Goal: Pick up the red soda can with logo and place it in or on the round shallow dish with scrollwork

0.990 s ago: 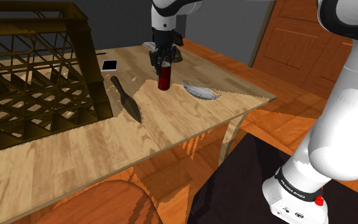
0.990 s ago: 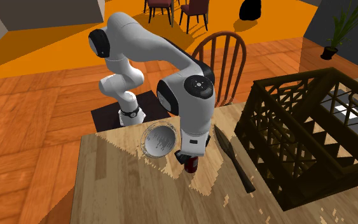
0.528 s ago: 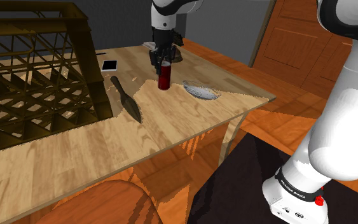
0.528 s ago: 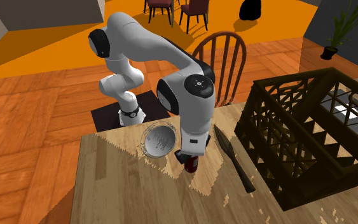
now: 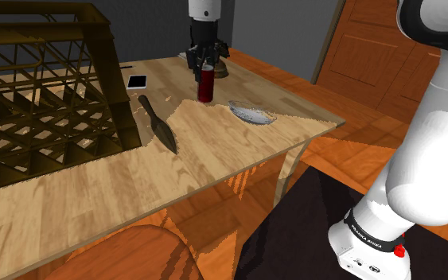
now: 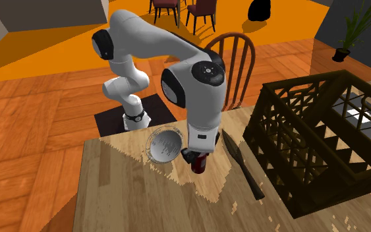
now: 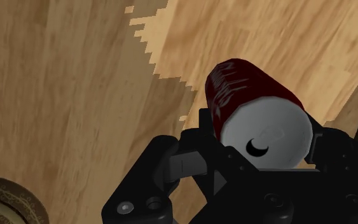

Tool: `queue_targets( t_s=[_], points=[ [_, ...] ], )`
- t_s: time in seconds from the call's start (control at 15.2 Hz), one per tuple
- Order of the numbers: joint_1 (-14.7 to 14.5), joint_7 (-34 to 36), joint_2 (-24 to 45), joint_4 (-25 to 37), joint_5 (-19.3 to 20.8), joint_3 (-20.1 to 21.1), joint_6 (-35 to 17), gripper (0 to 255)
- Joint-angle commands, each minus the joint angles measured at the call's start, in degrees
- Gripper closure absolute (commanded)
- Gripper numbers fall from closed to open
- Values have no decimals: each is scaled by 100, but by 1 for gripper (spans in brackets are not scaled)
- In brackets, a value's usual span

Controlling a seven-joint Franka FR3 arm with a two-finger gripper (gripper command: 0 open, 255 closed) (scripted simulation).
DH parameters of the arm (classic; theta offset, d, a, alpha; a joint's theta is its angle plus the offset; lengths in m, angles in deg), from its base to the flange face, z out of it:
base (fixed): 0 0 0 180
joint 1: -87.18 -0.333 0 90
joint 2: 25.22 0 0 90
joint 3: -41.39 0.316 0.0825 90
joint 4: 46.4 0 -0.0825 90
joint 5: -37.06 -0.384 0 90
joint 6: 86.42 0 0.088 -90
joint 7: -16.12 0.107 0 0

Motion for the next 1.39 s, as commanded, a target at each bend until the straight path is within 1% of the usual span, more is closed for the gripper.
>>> queue_targets(
  t_s=[0.0,0.86,1.06,1.32],
  points=[
    [1,-3,14,169,2,-1,157,255],
    [-33,31,293,1552,38,10,1261,255],
    [70,-89,-519,556,-65,-29,1074,255],
    [165,-262,-1487,-496,-172,-109,987,255]
  ],
)
